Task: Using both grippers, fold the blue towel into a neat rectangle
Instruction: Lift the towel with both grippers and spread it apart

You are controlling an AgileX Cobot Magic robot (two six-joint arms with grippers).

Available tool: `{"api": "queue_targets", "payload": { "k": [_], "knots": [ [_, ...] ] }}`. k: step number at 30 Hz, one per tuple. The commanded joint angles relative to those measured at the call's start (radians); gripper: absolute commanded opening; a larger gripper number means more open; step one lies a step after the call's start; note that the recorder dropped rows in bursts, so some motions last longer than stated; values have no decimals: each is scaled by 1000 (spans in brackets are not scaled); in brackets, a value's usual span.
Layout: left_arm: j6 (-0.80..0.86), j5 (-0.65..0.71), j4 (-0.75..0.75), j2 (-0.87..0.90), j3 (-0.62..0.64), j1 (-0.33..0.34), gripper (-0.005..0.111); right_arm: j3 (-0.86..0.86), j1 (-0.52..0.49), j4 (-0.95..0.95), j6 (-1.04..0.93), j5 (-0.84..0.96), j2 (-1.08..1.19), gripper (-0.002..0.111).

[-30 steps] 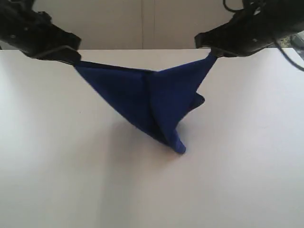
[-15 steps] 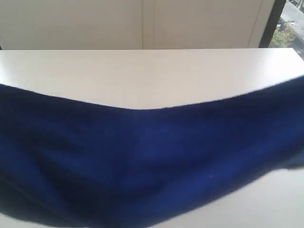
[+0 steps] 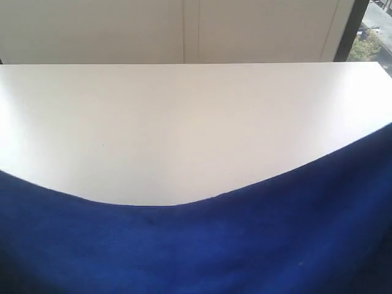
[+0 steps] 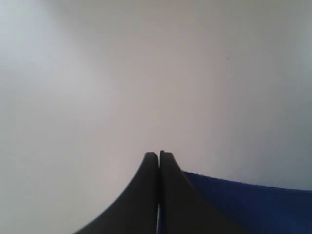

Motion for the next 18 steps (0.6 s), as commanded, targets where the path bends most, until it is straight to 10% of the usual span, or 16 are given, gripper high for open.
{"api": "queue_targets", "payload": {
  "k": [1, 10, 18],
  "knots": [
    [-100, -378, 46, 230, 162, 2, 0, 82, -6, -141, 128, -254, 255, 0],
    [-300, -950, 161, 763, 209, 72, 0, 65, -44, -725, 691, -483, 755, 0],
    [-300, -1149, 153, 999, 123, 120, 0, -72, -125, -787, 715, -587, 999, 0]
  ]
}}
